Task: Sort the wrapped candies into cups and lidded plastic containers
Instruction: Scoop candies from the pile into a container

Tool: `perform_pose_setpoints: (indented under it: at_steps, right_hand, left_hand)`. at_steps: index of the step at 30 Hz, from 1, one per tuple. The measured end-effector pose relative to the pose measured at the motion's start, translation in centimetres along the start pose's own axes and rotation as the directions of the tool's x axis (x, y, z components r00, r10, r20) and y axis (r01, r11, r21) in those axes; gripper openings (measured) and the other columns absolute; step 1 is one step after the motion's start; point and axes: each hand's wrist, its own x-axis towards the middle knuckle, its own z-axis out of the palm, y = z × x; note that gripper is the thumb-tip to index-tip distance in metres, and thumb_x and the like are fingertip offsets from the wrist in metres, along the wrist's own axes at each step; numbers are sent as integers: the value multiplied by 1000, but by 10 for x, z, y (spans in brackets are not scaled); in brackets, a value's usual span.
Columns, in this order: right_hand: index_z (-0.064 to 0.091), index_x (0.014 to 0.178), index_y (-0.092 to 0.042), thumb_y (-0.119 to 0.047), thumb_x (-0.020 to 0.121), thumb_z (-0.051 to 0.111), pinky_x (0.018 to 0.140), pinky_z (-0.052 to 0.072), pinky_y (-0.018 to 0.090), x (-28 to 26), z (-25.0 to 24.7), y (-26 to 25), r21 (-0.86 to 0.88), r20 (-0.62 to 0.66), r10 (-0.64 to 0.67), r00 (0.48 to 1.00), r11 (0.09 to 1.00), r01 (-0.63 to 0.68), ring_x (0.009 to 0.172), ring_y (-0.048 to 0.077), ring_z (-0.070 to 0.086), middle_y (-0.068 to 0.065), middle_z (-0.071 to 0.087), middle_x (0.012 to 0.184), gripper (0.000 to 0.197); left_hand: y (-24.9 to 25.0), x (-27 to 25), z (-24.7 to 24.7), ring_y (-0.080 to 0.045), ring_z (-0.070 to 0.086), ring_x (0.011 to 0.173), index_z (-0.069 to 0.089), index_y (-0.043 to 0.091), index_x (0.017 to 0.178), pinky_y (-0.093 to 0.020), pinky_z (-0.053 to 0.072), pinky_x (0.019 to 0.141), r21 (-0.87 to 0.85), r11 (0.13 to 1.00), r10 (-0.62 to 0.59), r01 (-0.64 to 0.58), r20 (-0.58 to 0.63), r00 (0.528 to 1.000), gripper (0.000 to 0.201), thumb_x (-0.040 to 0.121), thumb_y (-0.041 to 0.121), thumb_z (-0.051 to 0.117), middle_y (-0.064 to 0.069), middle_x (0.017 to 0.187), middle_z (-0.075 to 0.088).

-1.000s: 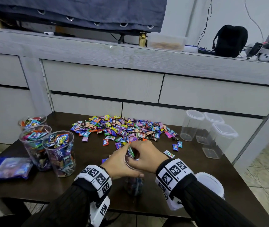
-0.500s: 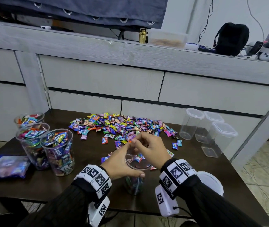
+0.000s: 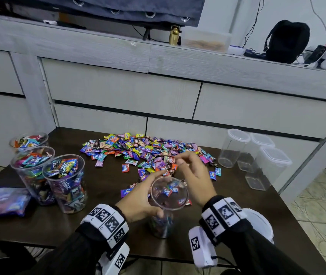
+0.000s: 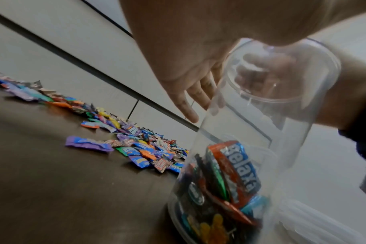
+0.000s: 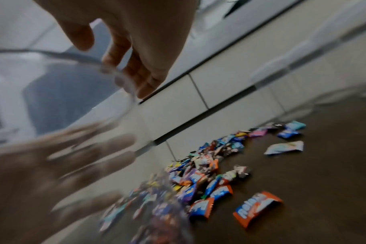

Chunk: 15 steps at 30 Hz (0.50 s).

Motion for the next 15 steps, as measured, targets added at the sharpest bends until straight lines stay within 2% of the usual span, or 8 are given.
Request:
perform_pose_setpoints:
  at_steps: [1, 3, 6, 8, 10, 11, 14, 15]
  right_hand:
    - [58, 97, -27, -27, 91, 55, 84, 46, 21, 3, -8, 9, -17, -36, 47, 998, 999, -48, 95, 5, 59, -6, 62, 101, 7]
    - [53, 114, -19, -23, 89, 63, 98, 43, 28, 8, -25, 35, -216, -13, 177, 984, 961, -175, 111, 11, 54, 1, 58, 120, 27]
    - [26, 144, -5, -44, 80, 71, 113, 26, 32, 6, -42, 75, -606, 131, 485, 865, 729, -317, 138, 23, 29, 13, 31, 149, 88]
    - [3, 150, -5, -64, 68, 71, 118, 15, 42, -1, -44, 99, -786, 137, 661, 738, 526, -326, 146, 26, 7, 12, 6, 159, 122]
    - [-8, 150, -8, -77, 59, 66, 118, 9, 48, -8, -41, 117, -870, 83, 749, 657, 377, -319, 147, 24, -5, 7, -8, 160, 137]
    - [-10, 150, -8, -83, 56, 60, 118, 7, 50, -10, -39, 124, -887, 60, 765, 642, 335, -316, 147, 22, -7, 6, -10, 160, 139]
    - [-4, 151, -9, -99, 51, 24, 117, 2, 54, -12, -26, 142, -901, -25, 762, 647, 263, -344, 147, 17, -6, 5, -9, 160, 137]
    - [-4, 151, -10, -96, 59, 24, 116, 0, 55, -12, -20, 146, -902, -38, 756, 653, 256, -348, 147, 16, -6, 4, -10, 160, 129]
  left_hand:
    - [-2, -1, -3, -7, 51, 129, 33, 24, 144, -27, 41, 107, -40, 999, -13, 12, -26, 1000, 128, 39, 89, 67, 3, 139, 54]
    - [-8, -2, -13, -3, 47, 132, 34, 28, 142, -20, 35, 108, -48, 997, -70, 64, -120, 990, 118, 48, 100, 44, 9, 141, 51]
    - [-28, 4, -35, -10, 31, 143, 33, 30, 144, -24, 28, 115, 190, 941, -217, 279, -292, 932, 83, 78, 79, 47, 6, 151, 40]
    - [-47, 12, -49, -17, 9, 151, 18, 20, 154, -38, 15, 120, 552, 679, -359, 484, -326, 875, 80, 91, 62, 46, -2, 163, 16]
    - [-63, 21, -57, -21, -11, 150, 0, 16, 156, -49, 4, 120, 753, 366, -508, 547, -331, 795, 98, 88, 72, 42, -6, 164, -8]
    - [-70, 26, -59, -23, -18, 149, -6, 15, 156, -51, 1, 119, 789, 272, -555, 551, -339, 760, 107, 83, 79, 41, -8, 163, -16]
    - [-89, 40, -64, -27, -23, 147, -16, 14, 153, -54, -3, 119, 805, 161, -619, 571, -368, 694, 124, 72, 87, 44, -9, 160, -26]
    - [-94, 44, -65, -28, -23, 147, -18, 15, 153, -54, -3, 119, 809, 136, -628, 572, -376, 681, 127, 71, 88, 45, -9, 159, -27]
